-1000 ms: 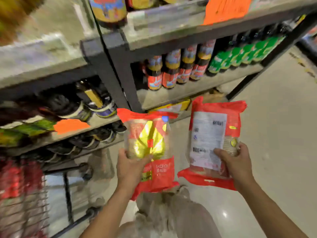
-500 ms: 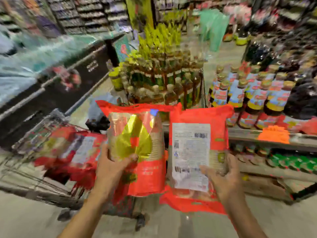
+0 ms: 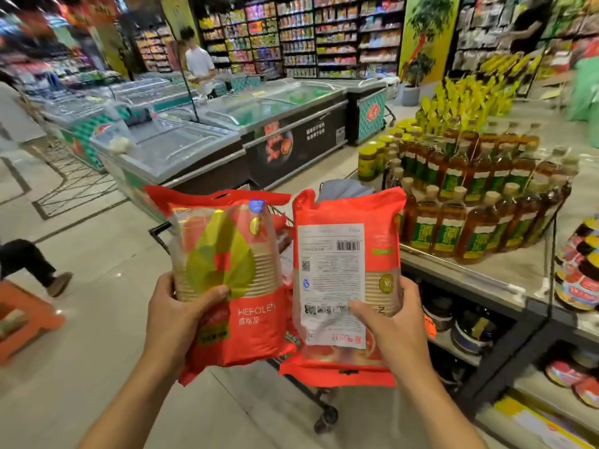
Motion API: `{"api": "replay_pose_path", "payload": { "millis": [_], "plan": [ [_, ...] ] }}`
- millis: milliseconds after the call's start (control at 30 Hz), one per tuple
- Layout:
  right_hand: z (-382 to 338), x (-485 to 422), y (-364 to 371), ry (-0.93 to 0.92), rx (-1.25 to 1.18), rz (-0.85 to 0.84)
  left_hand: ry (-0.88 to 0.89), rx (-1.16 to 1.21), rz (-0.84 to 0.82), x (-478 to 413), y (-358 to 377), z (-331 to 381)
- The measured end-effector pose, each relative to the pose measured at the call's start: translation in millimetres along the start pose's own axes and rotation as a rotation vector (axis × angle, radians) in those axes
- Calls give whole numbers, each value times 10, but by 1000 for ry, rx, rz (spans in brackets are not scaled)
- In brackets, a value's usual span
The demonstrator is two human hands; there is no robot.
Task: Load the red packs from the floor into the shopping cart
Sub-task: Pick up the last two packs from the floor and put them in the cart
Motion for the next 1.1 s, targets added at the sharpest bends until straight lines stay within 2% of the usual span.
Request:
{"api": "replay_pose_path", "payload": {
  "millis": [200, 500, 833, 1100],
  "plan": [
    [103, -16, 982, -2, 38, 6, -49, 22, -7, -859, -335, -389],
    [209, -314, 2284, 64, 45, 159, -99, 37, -203, -2413, -169, -713],
    [864, -1300, 2445, 182, 66, 411, -152, -126, -488, -3328, 1427, -1253],
    [1565, -2124, 2365, 456, 20, 523, -214, -372, -677, -3732, 2806, -1802]
  ]
}}
Point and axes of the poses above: each hand's wrist, its own x-axis away from the middle knuckle, its own y-axis out of the palm, z = x × y, the point moved 2 cm from there along -x, towards the middle knuckle, and after that the axes turned 11 degrees about z, right-handed, at the moved point
